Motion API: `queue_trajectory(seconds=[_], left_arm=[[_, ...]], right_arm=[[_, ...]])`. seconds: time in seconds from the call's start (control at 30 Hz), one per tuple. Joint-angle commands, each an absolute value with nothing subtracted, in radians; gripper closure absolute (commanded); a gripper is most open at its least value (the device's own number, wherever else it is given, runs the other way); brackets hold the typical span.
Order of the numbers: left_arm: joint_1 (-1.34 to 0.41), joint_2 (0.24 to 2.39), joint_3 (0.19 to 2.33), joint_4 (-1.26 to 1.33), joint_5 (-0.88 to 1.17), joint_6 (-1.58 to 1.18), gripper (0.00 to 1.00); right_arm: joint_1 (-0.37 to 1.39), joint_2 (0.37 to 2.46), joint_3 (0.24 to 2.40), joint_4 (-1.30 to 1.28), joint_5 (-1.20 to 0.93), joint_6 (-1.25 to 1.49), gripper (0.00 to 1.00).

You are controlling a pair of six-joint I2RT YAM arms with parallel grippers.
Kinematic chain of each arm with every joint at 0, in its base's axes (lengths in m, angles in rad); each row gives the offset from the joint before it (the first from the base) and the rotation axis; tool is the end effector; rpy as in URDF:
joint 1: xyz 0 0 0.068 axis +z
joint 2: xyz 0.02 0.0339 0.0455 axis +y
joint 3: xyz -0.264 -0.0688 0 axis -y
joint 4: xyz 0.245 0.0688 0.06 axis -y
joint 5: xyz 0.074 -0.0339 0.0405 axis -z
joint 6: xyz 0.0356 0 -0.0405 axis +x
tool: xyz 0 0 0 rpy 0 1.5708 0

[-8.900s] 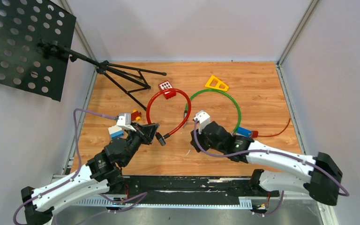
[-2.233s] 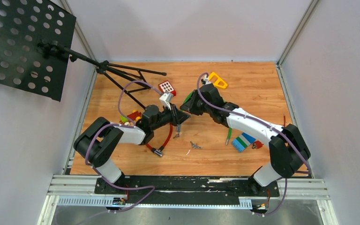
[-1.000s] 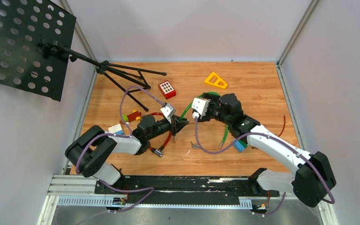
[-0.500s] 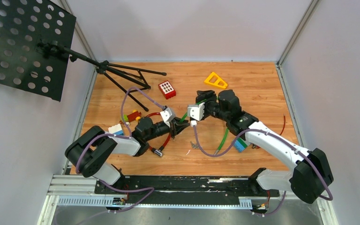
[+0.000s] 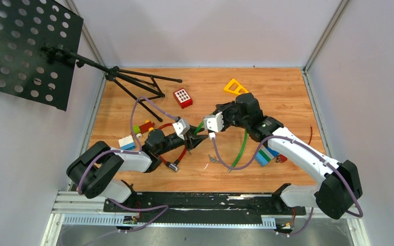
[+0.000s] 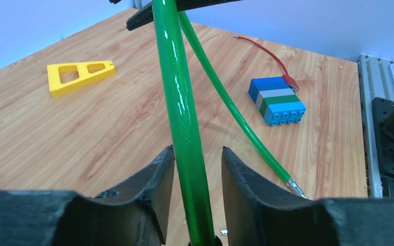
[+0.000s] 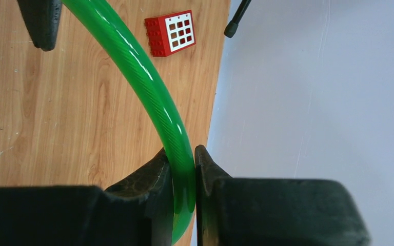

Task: Lock with the key
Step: Pick up the lock from the center of the board.

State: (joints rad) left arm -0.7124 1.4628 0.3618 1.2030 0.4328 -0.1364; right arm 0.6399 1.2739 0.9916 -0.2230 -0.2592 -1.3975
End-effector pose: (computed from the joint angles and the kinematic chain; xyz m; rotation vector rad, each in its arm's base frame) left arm 0.1883 -0.1824 0.1955 0.7848 1.3491 -0.9954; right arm 0.2269 0.1803 0.3028 -1.8348 0.9445 -0.1995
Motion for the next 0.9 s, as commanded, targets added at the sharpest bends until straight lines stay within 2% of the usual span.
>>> queue_trajectory(seconds=[0.0, 0.23, 0.47, 0.63, 0.73, 0.87], left_arm=[[-0.715, 1.428, 0.359, 1.239, 0.418, -0.098, 0.53], [-0.715, 1.419, 0.376, 1.196, 0.419, -0.110, 0.49], [-0.715, 1.422, 0.398, 1.144, 0.420, -0.114, 0.50], [-0.715, 1.438, 0.408, 1.144, 0.434, -0.126, 0.54], [-0.715, 1.439, 0.412, 1.134, 0.434, -0.126, 0.60], [-0.715, 1.443, 0.417, 1.127, 0.433, -0.126, 0.60]], right_arm=[[0.640, 1.245, 1.045, -0.253, -0.296, -1.444, 1.00], [0.654, 1.254, 1.051, -0.319, -0.225, -1.500, 1.00], [0.658, 1.261, 1.036, -0.324, -0.195, -1.525, 1.00], [0.670, 1.263, 1.039, -0.325, -0.197, -1.527, 1.00], [0.674, 1.271, 1.039, -0.326, -0.194, -1.531, 1.00], [0.682, 1.272, 1.032, -0.329, -0.187, -1.538, 1.00]])
